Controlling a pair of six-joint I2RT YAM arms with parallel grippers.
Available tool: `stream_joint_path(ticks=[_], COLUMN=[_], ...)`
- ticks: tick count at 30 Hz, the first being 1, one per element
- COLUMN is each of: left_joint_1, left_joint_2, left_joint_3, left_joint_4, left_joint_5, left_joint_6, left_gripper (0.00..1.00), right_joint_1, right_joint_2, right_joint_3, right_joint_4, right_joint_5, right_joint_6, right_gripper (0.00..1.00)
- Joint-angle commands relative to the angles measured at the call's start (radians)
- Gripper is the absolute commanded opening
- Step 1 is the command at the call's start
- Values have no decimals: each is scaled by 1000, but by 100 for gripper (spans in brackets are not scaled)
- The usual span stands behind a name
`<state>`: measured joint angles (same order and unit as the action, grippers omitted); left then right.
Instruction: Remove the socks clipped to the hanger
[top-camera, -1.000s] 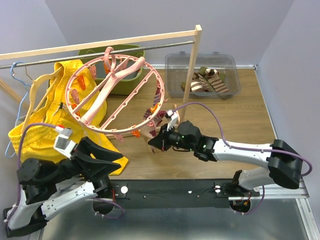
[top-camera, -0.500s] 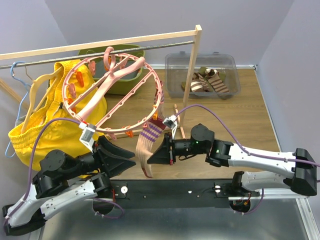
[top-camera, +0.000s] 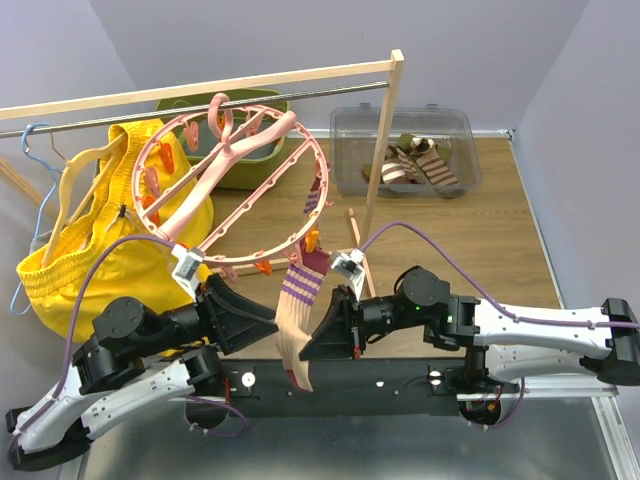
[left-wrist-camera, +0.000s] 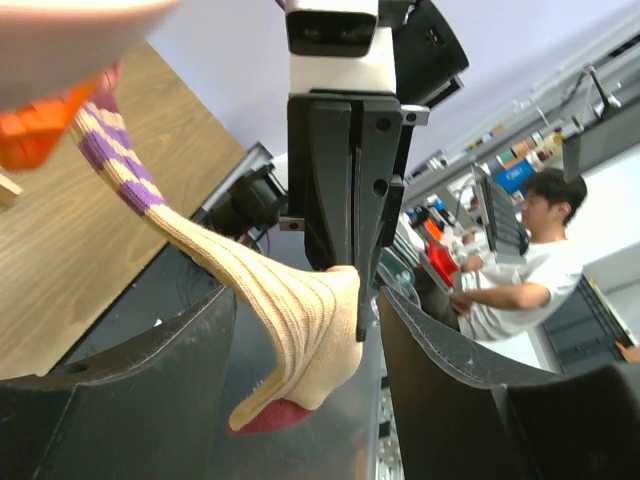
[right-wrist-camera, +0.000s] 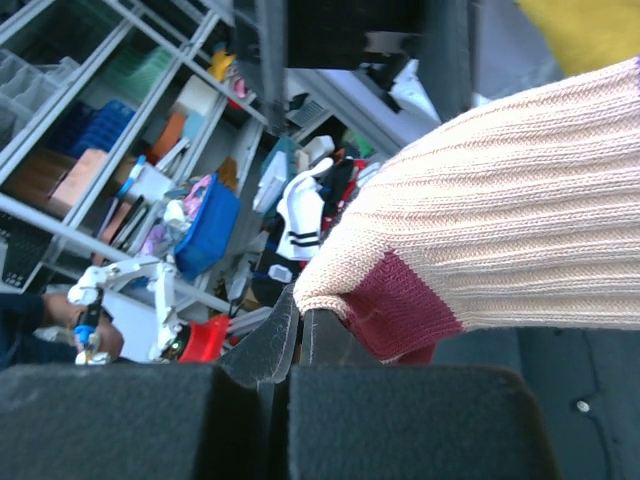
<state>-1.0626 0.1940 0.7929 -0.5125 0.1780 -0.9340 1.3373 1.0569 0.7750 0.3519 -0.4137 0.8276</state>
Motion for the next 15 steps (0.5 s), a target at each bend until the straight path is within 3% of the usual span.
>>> stream_joint_path(ticks=[1,10,12,15], left_joint_1=[-2,-2,-2,-2], left_joint_2=[-11,-50,-44,-24], left_joint_3=[-41,-67,-73,-89], left_joint_4=[71,150,172,216], left_joint_5=[121,175,173,161], left_joint_6=[-8,11,24,26], left_gripper=[68,69,63,45], right_joint_1=[34,102,114,120], right_joint_2=[18,144,167,180], right_joint_3=[10,38,64,98], right_joint_4=[58,170,141,73], right_joint_5=[24,42,59,98], right_joint_6=[-2,-7,-8,-13], right_gripper=[1,1,1,1])
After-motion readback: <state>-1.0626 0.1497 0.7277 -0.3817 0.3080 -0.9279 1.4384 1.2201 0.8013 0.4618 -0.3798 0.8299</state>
